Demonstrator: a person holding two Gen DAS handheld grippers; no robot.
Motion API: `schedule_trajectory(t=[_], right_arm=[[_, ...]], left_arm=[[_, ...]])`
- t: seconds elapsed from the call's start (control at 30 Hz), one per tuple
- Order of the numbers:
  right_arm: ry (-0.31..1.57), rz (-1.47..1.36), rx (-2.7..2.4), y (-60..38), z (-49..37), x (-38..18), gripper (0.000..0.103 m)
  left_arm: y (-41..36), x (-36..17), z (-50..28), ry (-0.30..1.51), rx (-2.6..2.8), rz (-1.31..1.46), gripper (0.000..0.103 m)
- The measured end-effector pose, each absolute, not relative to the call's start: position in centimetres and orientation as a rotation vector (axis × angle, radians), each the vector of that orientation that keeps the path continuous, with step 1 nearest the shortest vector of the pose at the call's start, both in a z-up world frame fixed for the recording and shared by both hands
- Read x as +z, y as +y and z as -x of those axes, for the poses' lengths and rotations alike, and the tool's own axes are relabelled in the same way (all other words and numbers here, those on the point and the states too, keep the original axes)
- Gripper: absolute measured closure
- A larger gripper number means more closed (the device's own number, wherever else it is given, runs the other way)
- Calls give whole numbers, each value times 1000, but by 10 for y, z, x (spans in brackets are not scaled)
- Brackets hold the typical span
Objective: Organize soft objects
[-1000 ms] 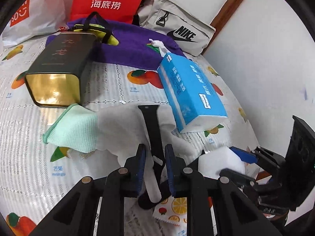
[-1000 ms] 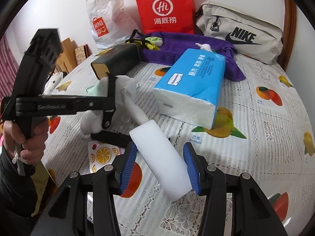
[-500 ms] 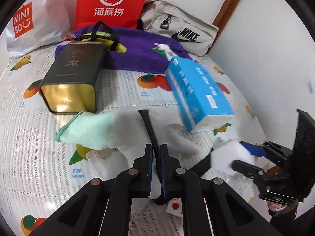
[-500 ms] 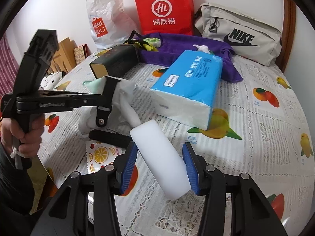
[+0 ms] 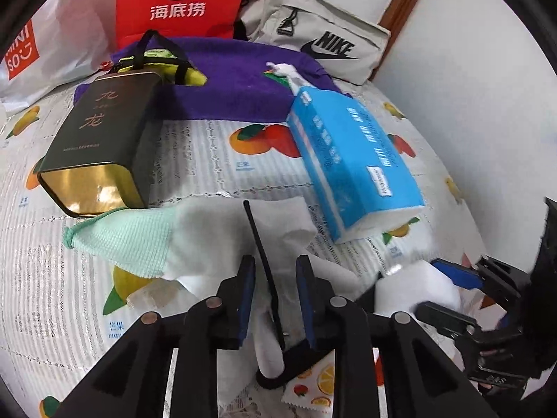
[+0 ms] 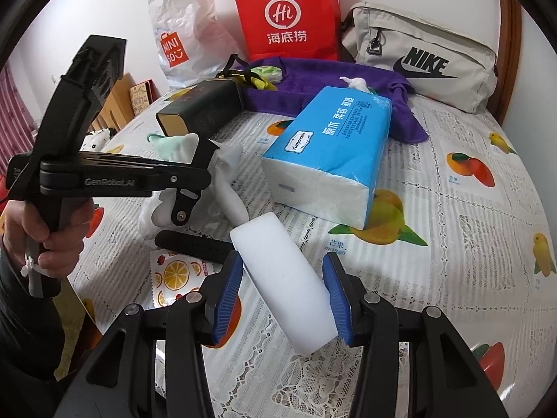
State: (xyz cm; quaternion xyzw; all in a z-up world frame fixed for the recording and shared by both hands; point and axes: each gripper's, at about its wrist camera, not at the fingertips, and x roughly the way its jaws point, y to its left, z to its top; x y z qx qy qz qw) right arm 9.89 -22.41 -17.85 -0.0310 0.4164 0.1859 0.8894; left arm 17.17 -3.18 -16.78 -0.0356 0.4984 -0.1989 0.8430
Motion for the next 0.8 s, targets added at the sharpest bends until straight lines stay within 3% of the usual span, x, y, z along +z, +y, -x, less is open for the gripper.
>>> schedule_trajectory(t=[0.03, 0.1, 0.2, 0.5, 0.7, 0.77, 0.8], right_arm=[[863, 61, 387, -224, -99, -178, 56], [856, 48, 385, -225, -100, -177, 56], [829, 45, 370, -227, -99, -172, 57], [846, 22, 336, -229, -110, -178, 57], [848, 40, 323, -226, -113, -179, 57], [850, 37, 324, -226, -114, -179, 57], [852, 35, 325, -226, -113, -179, 57]], left_arm=[[-32, -170, -173, 1055, -415, 77, 83], [-30, -173, -175, 1053, -420, 85, 97], [-25, -169, -169, 1031, -458, 118, 98], [19, -146, -152, 979, -439, 215, 98], [9, -148, -152, 988, -500, 219, 98], [-2, -146, -152, 984, -526, 199, 91], [-9, -147, -154, 988, -521, 177, 81]])
